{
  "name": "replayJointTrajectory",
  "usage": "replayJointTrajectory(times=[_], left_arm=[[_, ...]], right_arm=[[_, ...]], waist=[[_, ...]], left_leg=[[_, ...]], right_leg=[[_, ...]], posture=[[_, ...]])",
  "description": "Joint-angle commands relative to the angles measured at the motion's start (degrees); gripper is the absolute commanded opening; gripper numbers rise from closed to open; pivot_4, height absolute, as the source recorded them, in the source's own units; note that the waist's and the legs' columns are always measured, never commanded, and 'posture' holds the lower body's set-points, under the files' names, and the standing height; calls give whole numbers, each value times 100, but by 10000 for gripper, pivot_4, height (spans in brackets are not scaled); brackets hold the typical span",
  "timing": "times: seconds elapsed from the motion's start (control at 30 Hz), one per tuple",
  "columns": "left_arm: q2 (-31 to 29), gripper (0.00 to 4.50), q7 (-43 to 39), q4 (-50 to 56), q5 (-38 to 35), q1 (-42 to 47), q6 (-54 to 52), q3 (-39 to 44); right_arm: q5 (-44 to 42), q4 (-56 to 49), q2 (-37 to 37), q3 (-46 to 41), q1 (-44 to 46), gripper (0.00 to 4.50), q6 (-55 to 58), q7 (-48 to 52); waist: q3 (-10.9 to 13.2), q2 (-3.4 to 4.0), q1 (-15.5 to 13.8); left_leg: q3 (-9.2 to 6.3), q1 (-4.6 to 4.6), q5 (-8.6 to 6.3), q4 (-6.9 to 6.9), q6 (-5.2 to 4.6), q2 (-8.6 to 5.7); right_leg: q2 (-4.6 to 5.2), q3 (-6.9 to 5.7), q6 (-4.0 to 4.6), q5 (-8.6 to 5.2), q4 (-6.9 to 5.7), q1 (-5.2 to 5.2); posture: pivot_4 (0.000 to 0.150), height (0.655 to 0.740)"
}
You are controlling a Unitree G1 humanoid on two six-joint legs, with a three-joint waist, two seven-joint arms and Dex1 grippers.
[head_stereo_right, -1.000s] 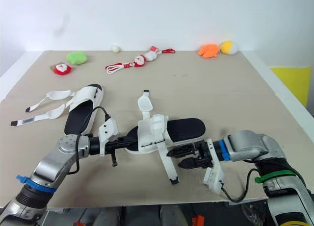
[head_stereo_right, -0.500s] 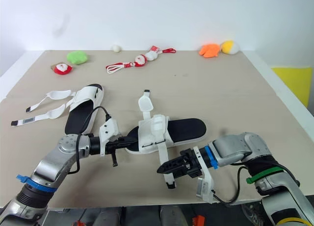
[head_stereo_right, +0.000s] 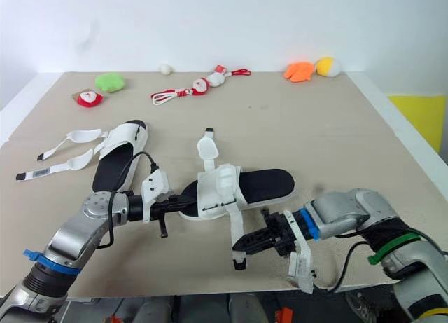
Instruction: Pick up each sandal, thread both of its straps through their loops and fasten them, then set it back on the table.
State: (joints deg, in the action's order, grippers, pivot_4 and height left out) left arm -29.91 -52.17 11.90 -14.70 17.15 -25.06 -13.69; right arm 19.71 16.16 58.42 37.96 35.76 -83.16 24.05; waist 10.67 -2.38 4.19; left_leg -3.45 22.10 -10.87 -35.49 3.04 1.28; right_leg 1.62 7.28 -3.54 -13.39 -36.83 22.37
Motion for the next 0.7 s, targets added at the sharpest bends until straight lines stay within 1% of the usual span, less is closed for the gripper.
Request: replayJointTrajectory(times=[0.03,0.1,0.17,0.23,0.3,0.33,0.43,0.63,0.7], left_arm=[[-65,0,-48,-223,121,-81,-116,-172],[-68,0,-61,-238,127,-66,-112,-166],[-48,0,-60,-252,134,-47,-111,-174],[-32,0,-55,-263,137,-35,-111,-182],[-21,0,-50,-271,139,-36,-102,-191],[-17,0,-50,-277,142,-34,-99,-192],[-9,0,-43,-287,142,-33,-91,-190],[12,0,-13,-257,146,-62,-97,-196],[17,0,-7,-245,147,-69,-103,-196]], right_arm=[[-3469,-1451,670,743,111,745,2334,1568],[-4872,-2218,855,593,69,745,3778,2367],[-6270,-2912,918,227,117,745,5460,2766],[-7026,-3245,849,-146,191,745,6671,2914],[-7706,-3155,541,-490,487,745,8122,2660],[-7878,-3108,439,-627,591,745,8749,2625],[-8098,-2888,80,-1015,773,745,10063,2499],[-8336,-2344,-678,-1721,1093,745,12141,2152],[-8400,-2150,-959,-1965,1250,745,12680,2007]], waist=[[2,13,0],[0,16,-3],[0,16,-5],[0,17,-12],[0,16,-23],[-1,18,-30],[-2,18,-63],[-5,23,-148],[-6,27,-148]], left_leg=[[-1,2,0,0,-1,0],[-2,2,-2,0,-4,1],[-6,3,-2,0,-5,4],[-10,9,-2,-2,-5,7],[-9,12,-3,-3,-4,7],[-7,14,-3,-5,-4,9],[-6,26,-3,-6,-4,12],[-8,83,-4,-2,-4,18],[-10,95,-4,-3,-4,20]], right_leg=[[0,2,-1,-2,-1,0],[0,5,-4,-3,-2,-1],[-2,2,-4,-4,-3,-2],[-1,-1,-4,-4,-3,1],[-1,-4,-3,-4,-3,6],[-2,-8,-3,-4,-2,8],[-6,-11,-2,-3,-3,25],[-19,-16,-8,2,-6,89],[-22,-18,-11,4,-7,99]], posture=[[1500,7400],[1500,7400],[1500,7400],[1500,7400],[1500,7400],[1500,7400],[1500,7400],[1500,7400],[1500,7400]])
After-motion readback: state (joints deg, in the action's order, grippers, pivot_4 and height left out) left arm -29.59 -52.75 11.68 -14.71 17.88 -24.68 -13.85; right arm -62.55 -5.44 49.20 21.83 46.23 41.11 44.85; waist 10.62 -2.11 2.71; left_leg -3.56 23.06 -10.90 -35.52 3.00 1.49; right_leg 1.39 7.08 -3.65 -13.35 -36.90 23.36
